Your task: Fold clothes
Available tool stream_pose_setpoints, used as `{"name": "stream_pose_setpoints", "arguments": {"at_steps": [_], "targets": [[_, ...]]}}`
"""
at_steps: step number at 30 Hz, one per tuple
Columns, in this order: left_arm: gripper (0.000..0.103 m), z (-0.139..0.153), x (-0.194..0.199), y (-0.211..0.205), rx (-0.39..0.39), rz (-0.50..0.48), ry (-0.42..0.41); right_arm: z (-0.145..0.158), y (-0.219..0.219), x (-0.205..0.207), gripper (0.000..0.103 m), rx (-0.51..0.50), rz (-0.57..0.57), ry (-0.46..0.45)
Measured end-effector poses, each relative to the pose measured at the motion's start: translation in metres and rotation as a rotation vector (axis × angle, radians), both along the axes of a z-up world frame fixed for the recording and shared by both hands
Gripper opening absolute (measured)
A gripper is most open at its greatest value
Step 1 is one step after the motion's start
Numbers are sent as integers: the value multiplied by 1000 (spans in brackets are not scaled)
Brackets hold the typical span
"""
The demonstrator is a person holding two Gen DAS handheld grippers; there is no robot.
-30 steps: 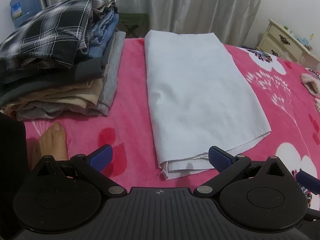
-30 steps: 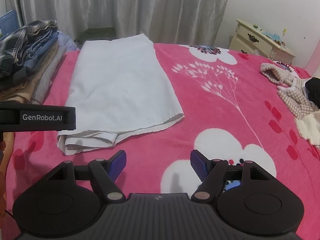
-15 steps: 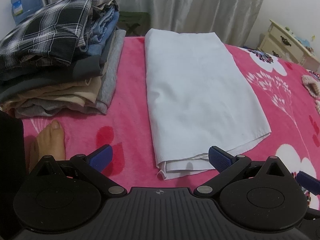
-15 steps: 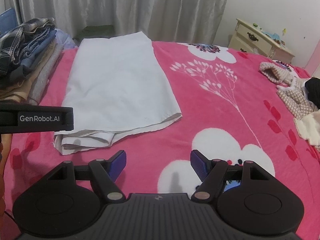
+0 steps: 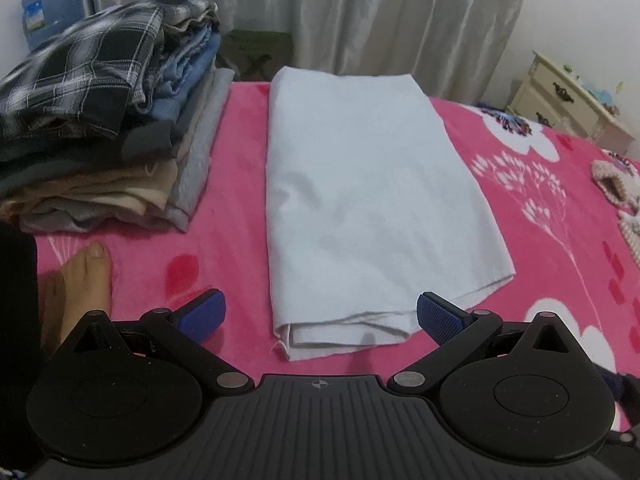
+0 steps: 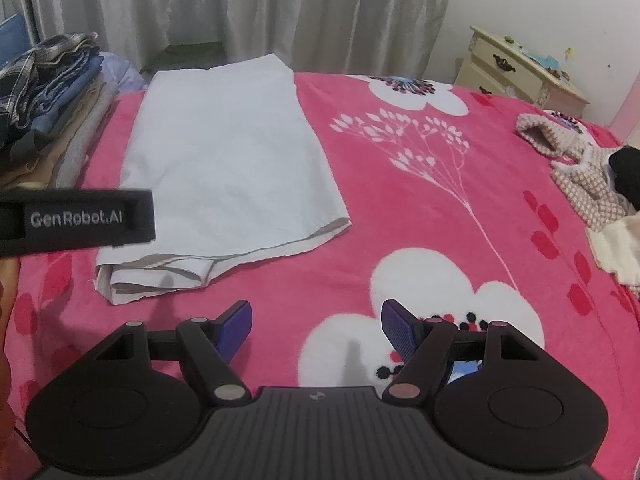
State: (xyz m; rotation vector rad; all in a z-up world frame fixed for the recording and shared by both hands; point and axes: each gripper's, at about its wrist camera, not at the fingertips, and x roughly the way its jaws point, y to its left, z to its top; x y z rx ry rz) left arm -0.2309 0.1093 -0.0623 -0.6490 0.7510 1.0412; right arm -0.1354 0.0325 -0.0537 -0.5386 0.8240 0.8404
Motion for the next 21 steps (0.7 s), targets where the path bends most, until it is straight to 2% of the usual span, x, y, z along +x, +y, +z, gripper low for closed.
{"name": "stream_pose_setpoints", "arguments": {"at_steps": [6, 11, 21], "targets": [[103, -2, -1, 8, 12, 26, 20, -4, -8, 12, 74, 31, -24, 19], [103, -6, -8, 24, 9, 73, 29, -3, 5, 17, 74, 53, -22, 26], [103, -3, -16, 36, 1, 95, 14, 2, 29, 21, 74, 85, 0, 27]]}}
